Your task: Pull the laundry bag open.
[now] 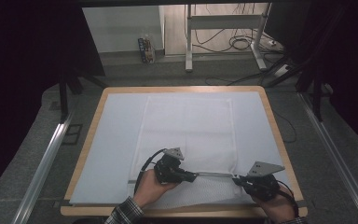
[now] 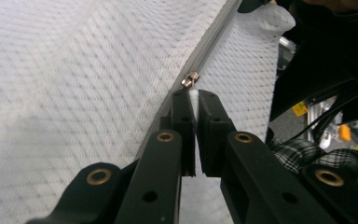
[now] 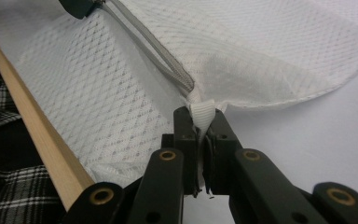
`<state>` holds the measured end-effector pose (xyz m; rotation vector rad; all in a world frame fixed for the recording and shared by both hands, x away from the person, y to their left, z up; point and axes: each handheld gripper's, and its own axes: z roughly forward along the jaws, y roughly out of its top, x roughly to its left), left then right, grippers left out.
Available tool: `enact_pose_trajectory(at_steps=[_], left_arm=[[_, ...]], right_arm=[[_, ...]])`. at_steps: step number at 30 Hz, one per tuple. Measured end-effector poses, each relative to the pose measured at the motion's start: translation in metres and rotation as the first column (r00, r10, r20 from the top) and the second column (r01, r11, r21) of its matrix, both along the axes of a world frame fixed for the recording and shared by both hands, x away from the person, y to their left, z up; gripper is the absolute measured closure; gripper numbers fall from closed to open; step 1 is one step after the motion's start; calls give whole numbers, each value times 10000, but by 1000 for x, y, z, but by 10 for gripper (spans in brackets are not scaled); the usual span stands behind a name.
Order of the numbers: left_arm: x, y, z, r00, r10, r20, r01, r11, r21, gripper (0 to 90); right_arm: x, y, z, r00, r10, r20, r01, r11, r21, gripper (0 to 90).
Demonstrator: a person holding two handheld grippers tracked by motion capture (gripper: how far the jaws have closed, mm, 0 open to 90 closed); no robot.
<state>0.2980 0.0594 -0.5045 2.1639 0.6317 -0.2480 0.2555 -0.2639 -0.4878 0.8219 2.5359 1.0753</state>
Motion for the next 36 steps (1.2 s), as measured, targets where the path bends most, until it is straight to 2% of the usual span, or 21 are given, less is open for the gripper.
enact_pose_trajectory(at_steps=[23, 29, 36], left_arm=[[-4, 25, -2, 9996, 263, -111, -262, 9996, 93, 871], [-6, 34, -2, 9990, 440, -87, -438, 9989, 176, 872], [-9, 48, -1, 9972, 739, -119, -738, 9972, 84, 871]], right_arm=[[0, -1, 1, 10000, -57, 13, 57, 10000, -42, 844], [0, -1, 1, 9999, -103, -14, 103, 9999, -25, 844], [1, -2, 1, 9999, -153, -37, 153, 9999, 18, 845]])
